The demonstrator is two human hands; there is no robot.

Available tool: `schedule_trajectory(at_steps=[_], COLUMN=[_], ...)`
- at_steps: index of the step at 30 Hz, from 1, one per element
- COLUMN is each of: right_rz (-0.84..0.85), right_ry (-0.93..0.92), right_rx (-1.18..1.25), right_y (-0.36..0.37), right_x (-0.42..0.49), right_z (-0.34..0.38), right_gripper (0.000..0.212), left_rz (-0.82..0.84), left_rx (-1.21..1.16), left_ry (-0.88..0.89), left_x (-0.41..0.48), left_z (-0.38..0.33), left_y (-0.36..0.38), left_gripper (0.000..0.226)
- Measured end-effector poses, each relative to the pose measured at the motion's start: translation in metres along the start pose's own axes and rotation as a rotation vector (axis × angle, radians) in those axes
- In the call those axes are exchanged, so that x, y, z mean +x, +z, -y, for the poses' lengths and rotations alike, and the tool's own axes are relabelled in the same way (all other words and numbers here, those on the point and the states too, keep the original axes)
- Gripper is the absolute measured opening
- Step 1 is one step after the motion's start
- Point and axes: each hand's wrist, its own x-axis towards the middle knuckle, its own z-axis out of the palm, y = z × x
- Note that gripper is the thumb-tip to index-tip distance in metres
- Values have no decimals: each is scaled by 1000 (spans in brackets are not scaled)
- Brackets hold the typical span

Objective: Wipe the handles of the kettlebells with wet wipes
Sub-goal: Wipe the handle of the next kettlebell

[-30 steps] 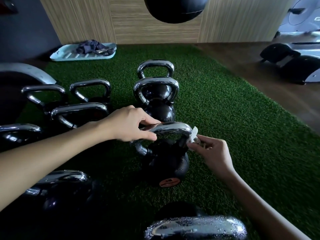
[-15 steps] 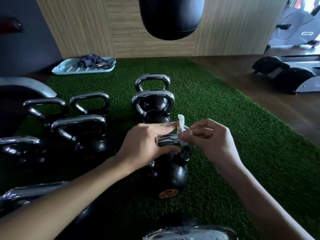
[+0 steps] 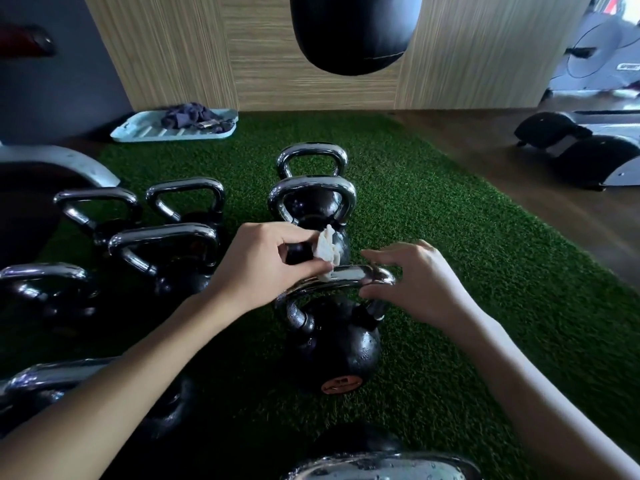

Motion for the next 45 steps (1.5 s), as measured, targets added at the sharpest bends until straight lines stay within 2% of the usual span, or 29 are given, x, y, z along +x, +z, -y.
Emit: schedule_trajectory(at_steps=[4, 7, 10, 13, 22, 24, 28, 32, 37, 40, 45], right_rz=[9, 21, 8, -13, -28, -28, -70, -99, -117, -133, -135], right_ry=[-34, -35, -48, 8, 67, 53, 94, 113, 129, 127, 112], right_rx=[-179, -23, -11, 31, 75, 113, 152, 230, 204, 194, 201], right_y=[10, 3, -2, -4, -5, -4, -1, 0, -5, -3, -2], right_x=[4, -5, -7, -9, -8, -9, -10, -12, -15, -17, -17], right_z=[-1, -3, -8, -19, -55, -58, -62, -64, -71, -76, -78], right_gripper=[57, 49, 49, 49, 56, 58, 49, 45, 46, 45, 46], left_rz=[137, 284, 432, 535, 557, 532, 428, 337, 207, 97, -145], left_rx=[-21, 83, 215, 219, 238, 194, 83, 118, 66, -53, -113], left_ry=[-14, 23, 34, -20, 33, -14, -127, -62, -180, -239, -218], left_x=[7, 21, 41, 58, 75, 65, 41, 30, -7, -37, -46], left_z=[-11, -16, -13, -13, -35, -23, -3, -4, 22, 32, 25], left_y=[3, 5, 7, 15, 41, 30, 11, 21, 27, 46, 68], left_gripper=[48, 53, 42, 37, 38, 37, 38, 46, 48, 54, 51])
